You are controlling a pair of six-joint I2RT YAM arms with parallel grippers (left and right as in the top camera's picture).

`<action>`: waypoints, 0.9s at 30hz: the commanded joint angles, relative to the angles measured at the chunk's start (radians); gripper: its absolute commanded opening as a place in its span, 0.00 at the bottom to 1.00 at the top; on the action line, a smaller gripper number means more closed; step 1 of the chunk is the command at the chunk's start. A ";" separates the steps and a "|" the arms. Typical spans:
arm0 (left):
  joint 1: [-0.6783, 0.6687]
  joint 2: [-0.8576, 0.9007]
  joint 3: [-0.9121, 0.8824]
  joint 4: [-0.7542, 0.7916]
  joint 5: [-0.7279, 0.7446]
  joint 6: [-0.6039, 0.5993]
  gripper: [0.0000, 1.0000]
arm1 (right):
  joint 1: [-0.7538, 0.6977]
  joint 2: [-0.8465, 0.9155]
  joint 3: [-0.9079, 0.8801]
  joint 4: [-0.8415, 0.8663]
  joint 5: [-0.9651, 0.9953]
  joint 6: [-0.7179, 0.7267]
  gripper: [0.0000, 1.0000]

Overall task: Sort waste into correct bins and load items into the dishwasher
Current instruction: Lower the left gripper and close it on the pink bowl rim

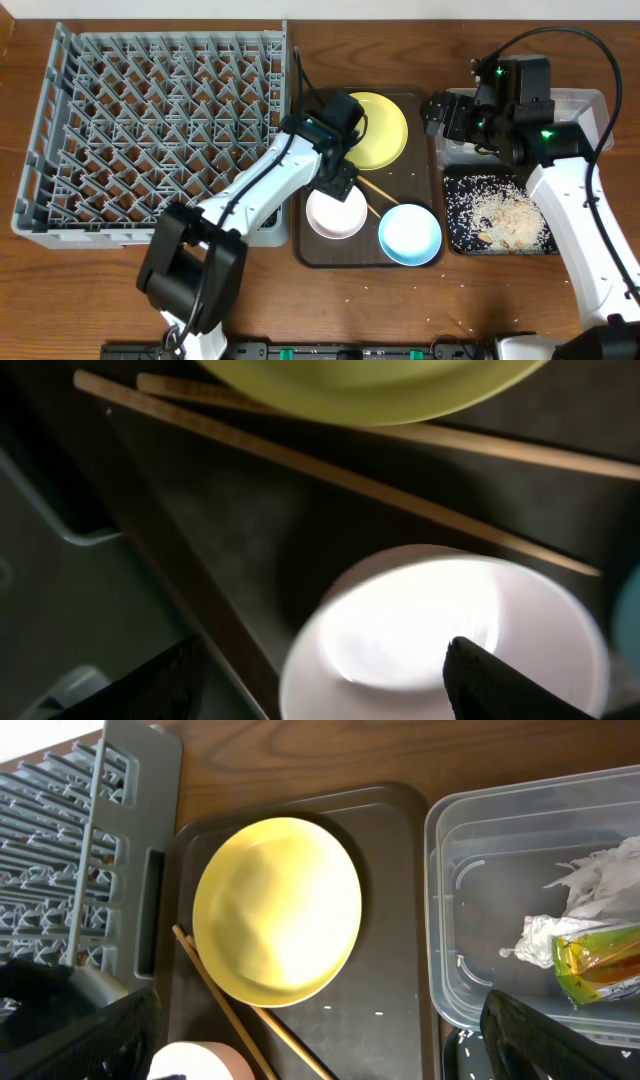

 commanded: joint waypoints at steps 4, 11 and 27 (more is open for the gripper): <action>-0.001 0.086 -0.020 0.010 -0.057 0.020 0.76 | 0.003 -0.002 0.012 -0.002 0.013 0.000 0.99; -0.001 0.149 -0.020 -0.002 0.006 0.016 0.63 | 0.003 -0.002 0.012 -0.001 0.013 0.000 0.99; -0.001 0.151 -0.019 0.007 0.060 0.011 0.07 | 0.003 -0.002 0.012 -0.001 0.013 0.000 0.99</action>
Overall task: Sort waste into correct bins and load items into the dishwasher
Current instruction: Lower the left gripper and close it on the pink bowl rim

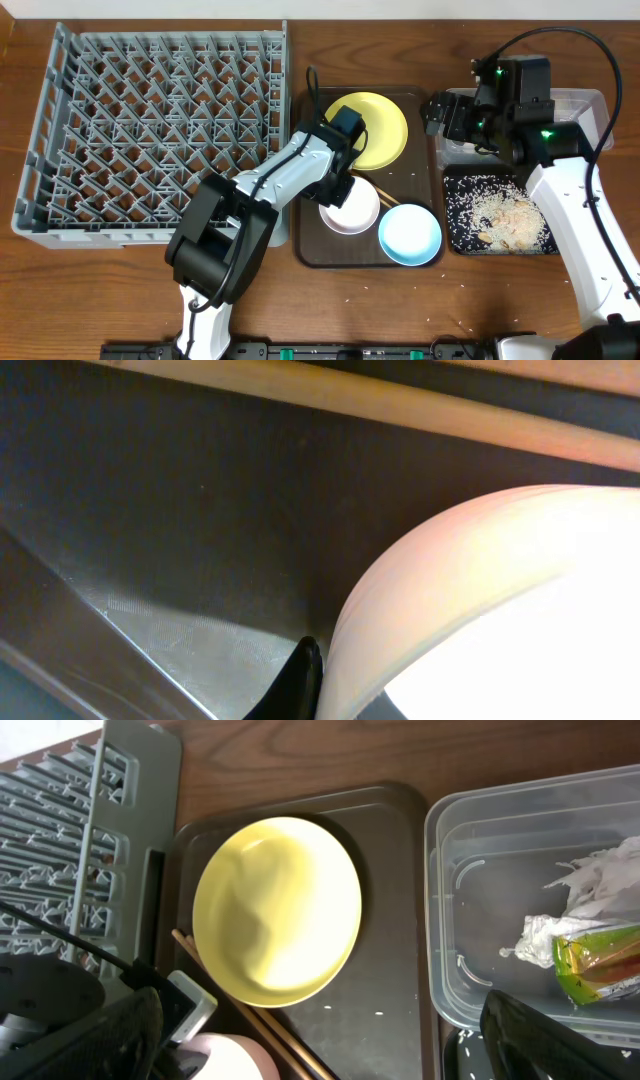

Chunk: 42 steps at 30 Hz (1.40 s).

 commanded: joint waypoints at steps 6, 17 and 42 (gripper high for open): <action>0.001 -0.036 0.036 -0.082 -0.005 -0.021 0.07 | 0.003 -0.002 0.012 0.000 0.013 0.000 0.99; 0.055 -0.372 0.051 -0.069 -0.188 -0.020 0.07 | 0.003 -0.002 0.012 0.000 0.013 0.000 0.99; 0.076 -0.255 -0.037 -0.040 0.171 -0.013 0.08 | 0.003 -0.002 0.012 0.000 0.013 0.000 0.99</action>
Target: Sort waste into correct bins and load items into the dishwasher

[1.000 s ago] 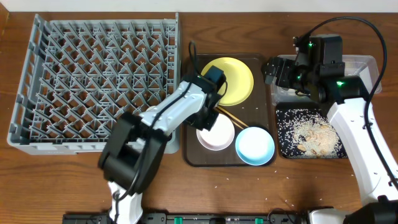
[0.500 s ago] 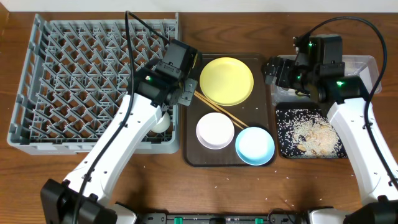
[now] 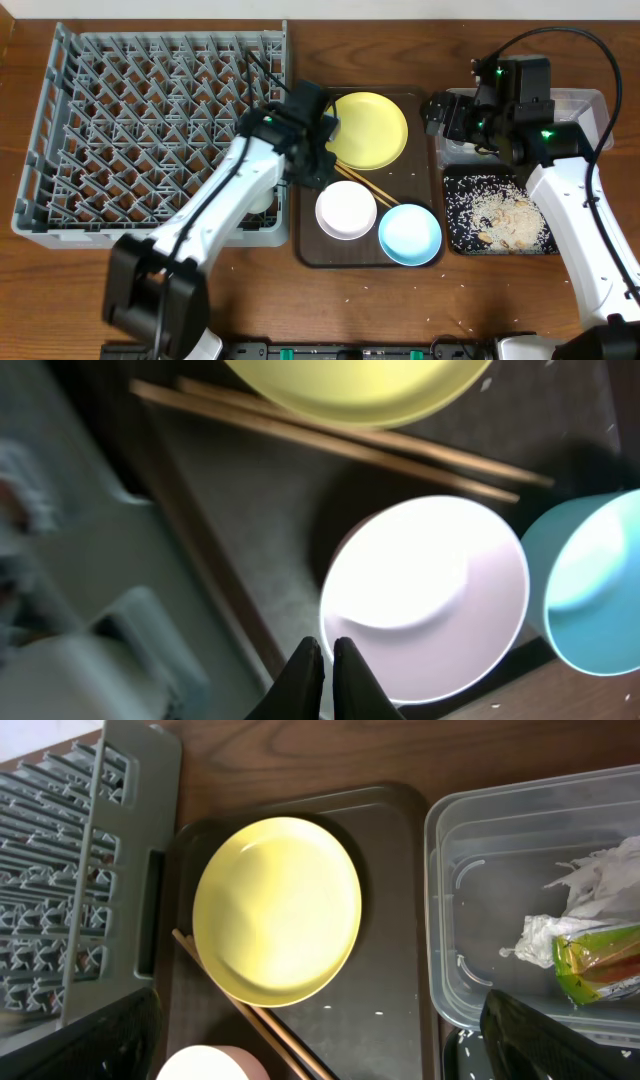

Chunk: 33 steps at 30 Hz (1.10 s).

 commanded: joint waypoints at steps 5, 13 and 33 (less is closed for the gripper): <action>-0.047 0.119 -0.008 0.001 0.054 -0.009 0.07 | 0.003 -0.002 0.012 0.000 0.013 0.000 0.99; -0.048 0.164 -0.008 0.017 0.000 -0.009 0.07 | 0.003 -0.002 0.012 0.000 0.013 0.000 0.99; -0.048 0.148 0.023 0.018 -0.010 0.095 0.07 | 0.003 -0.002 0.012 0.000 0.013 0.000 0.99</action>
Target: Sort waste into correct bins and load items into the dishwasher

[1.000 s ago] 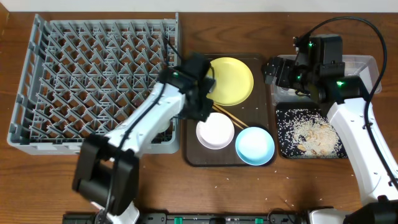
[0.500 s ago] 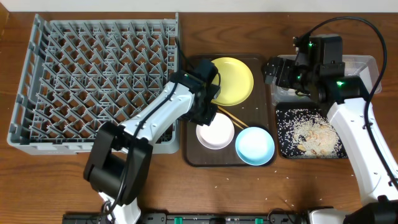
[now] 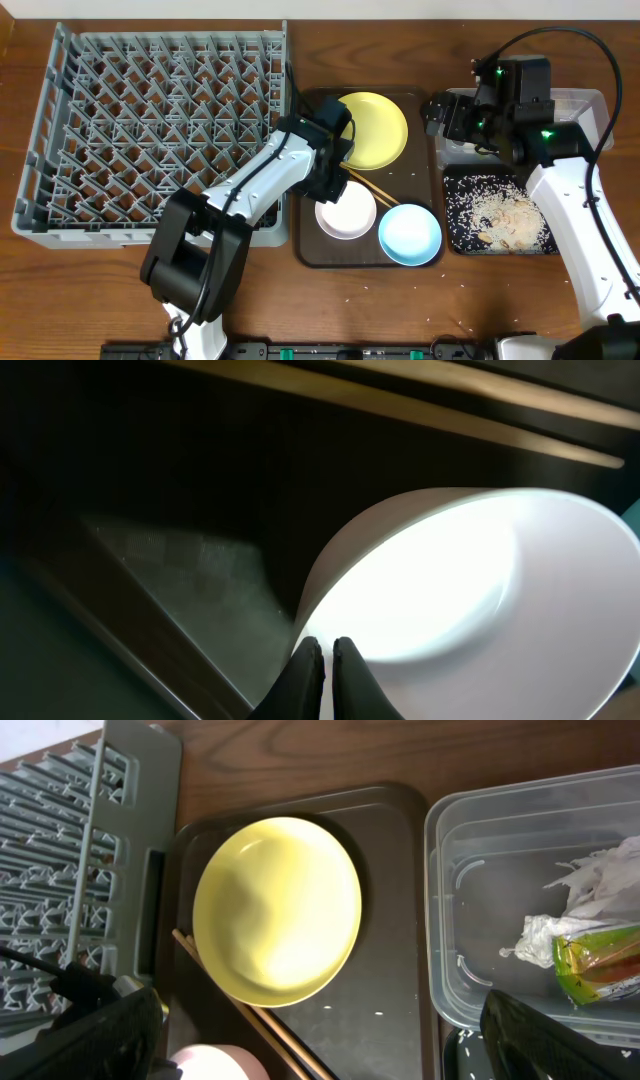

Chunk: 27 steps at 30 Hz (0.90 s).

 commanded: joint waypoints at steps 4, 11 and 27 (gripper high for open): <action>0.002 -0.046 0.026 -0.035 -0.040 0.153 0.08 | 0.003 -0.002 0.012 -0.001 0.013 0.000 0.99; 0.002 -0.046 0.026 -0.039 -0.111 0.172 0.08 | 0.003 -0.002 0.012 -0.001 0.013 0.000 0.99; 0.002 -0.042 0.002 -0.011 -0.073 0.168 0.08 | 0.003 -0.002 0.012 -0.001 0.013 0.000 0.99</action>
